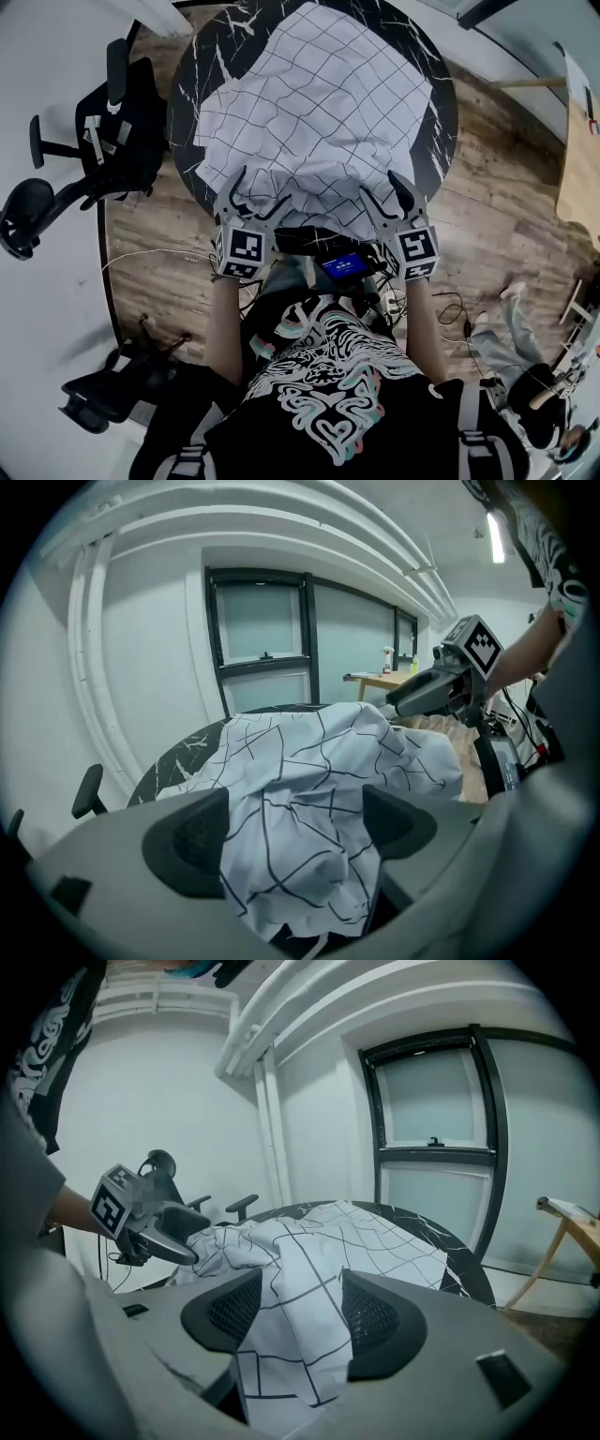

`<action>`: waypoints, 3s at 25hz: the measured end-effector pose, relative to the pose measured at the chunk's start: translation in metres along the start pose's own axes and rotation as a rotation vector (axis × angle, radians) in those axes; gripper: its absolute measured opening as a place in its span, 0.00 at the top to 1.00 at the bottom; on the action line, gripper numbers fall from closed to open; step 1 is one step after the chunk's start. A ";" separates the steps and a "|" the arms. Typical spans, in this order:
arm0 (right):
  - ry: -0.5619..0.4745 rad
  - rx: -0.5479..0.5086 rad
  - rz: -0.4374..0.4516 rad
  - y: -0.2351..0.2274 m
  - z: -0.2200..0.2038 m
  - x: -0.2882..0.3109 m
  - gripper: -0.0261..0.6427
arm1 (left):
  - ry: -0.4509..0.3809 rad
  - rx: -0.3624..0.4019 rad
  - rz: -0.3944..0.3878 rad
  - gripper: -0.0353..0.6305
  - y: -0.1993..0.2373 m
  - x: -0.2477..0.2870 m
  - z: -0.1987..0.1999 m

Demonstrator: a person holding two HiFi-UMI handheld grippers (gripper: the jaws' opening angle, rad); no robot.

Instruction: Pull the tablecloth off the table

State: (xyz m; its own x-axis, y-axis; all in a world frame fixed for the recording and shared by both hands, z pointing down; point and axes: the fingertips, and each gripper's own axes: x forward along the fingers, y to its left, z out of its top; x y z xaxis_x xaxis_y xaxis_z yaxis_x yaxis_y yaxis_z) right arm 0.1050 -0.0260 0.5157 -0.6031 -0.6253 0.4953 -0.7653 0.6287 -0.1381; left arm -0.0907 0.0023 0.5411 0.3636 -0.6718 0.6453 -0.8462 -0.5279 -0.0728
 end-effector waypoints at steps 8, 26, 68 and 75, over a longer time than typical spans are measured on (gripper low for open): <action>0.062 -0.068 0.019 -0.008 -0.009 0.016 0.47 | 0.066 0.030 -0.007 0.23 -0.002 0.017 -0.009; 0.122 -0.150 0.087 -0.027 -0.015 0.054 0.35 | 0.200 0.026 0.033 0.18 0.007 0.051 -0.029; 0.318 -0.136 0.232 -0.018 -0.076 0.112 0.33 | 0.272 -0.091 -0.033 0.18 0.008 0.087 -0.062; 0.348 -0.122 0.259 -0.017 -0.085 0.118 0.33 | 0.284 -0.096 -0.046 0.18 0.007 0.094 -0.069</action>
State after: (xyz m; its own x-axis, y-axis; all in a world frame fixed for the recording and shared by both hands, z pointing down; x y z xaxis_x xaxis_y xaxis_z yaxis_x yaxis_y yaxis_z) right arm 0.0661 -0.0713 0.6493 -0.6436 -0.2610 0.7195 -0.5547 0.8068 -0.2036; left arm -0.0891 -0.0288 0.6533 0.2899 -0.4690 0.8342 -0.8693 -0.4936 0.0246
